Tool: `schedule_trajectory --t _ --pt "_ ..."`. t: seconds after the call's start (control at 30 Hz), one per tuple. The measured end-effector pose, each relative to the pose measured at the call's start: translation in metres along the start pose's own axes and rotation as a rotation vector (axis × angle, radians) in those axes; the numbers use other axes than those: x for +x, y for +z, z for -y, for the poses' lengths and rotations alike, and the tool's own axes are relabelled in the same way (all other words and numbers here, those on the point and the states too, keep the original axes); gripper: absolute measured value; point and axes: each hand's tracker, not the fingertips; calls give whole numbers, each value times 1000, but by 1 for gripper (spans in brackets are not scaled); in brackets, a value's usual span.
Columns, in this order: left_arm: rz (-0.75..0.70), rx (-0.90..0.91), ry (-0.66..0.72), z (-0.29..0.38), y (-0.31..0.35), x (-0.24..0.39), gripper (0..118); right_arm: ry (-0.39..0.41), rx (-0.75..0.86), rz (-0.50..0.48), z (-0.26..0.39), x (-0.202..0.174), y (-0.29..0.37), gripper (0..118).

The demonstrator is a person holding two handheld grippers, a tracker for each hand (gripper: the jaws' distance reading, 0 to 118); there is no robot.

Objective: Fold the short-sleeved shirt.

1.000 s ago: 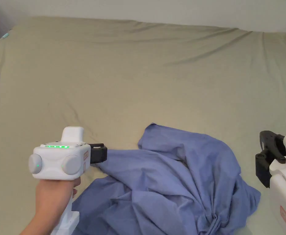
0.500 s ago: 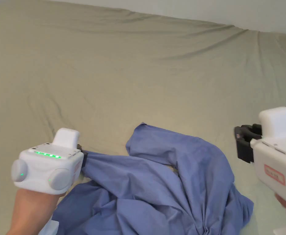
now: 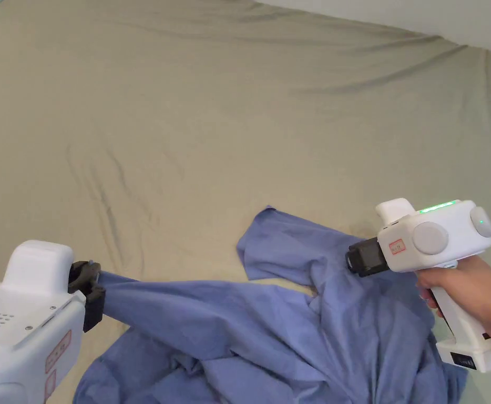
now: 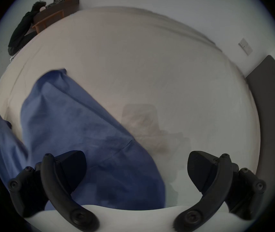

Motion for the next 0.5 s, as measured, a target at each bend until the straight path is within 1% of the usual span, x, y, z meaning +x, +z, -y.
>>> schedule_trajectory --t 0.03,0.07,0.1,0.13,0.17,0.2,0.23,0.27,0.3,0.33,0.37,0.4,0.5 --pt "-1 -8 5 3 0 -1 8 5 -10 1 3 -4 -4 117" --pt "1 -12 9 5 1 -1 8 8 -12 -3 6 -5 -5 112" --pt "0 -18 9 7 -2 -2 8 -38 23 -73 6 -5 1 103" --pt "-2 -23 10 8 -2 -3 8 -66 36 -117 6 -4 8 90" --pt "-4 -25 10 8 -1 -4 8 -56 45 -107 8 -4 15 77" --pt "-5 -24 10 8 -1 -4 8 -37 52 -101 9 -7 19 52" --pt "-8 -22 7 6 0 -4 8 -8 70 -102 10 -10 25 16" --pt "-12 -18 2 4 1 -4 8 21 92 -85 11 -15 30 4" --pt "-13 -12 -1 2 3 -4 8 44 94 -28 11 -17 37 4" --pt "-15 -2 0 -1 5 -4 8 64 106 -16 13 -18 46 4" --pt "-20 8 4 -6 8 -4 8 63 135 -1 15 -19 57 4" --pt "-25 18 8 -10 11 -5 8 49 163 11 17 -18 70 4" --pt "-50 80 16 -26 28 -9 8 10 249 5 26 -3 119 4"
